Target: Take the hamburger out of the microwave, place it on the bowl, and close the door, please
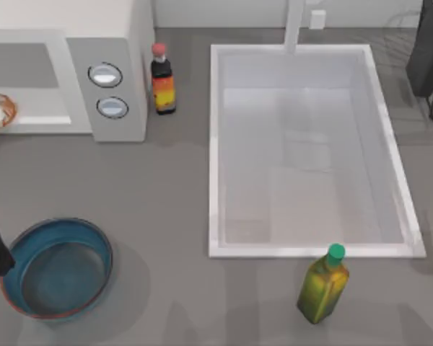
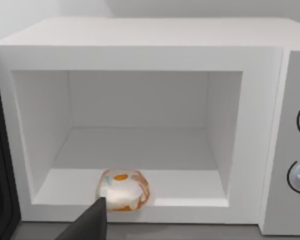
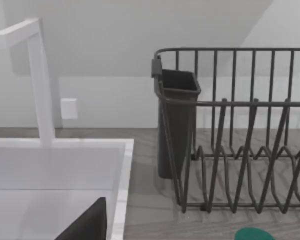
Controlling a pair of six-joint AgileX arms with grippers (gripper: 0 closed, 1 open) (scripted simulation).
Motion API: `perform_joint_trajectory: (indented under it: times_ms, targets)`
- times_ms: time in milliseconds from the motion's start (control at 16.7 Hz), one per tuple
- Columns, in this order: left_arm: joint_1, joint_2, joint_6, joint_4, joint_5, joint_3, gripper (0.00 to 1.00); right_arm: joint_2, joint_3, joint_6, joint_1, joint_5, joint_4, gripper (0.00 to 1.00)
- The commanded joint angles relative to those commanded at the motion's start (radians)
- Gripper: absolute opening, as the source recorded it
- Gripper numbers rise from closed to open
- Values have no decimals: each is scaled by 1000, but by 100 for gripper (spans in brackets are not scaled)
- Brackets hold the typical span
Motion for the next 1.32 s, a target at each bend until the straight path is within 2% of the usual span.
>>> perform_joint_trajectory:
  times_ms: [420,660,960,1320]
  targets:
    - [0,0,0,0,0,0,100,0,0,0,0,0,0,100]
    - [9,102,4,64,11,45,100,0,0,0,0,0,0,100]
    - [40,464,18,266,46,183,100,0,0,0,0,0,0,100]
    - [87,1130,41,595,103,412,100,0,0,0,0,0,0,100]
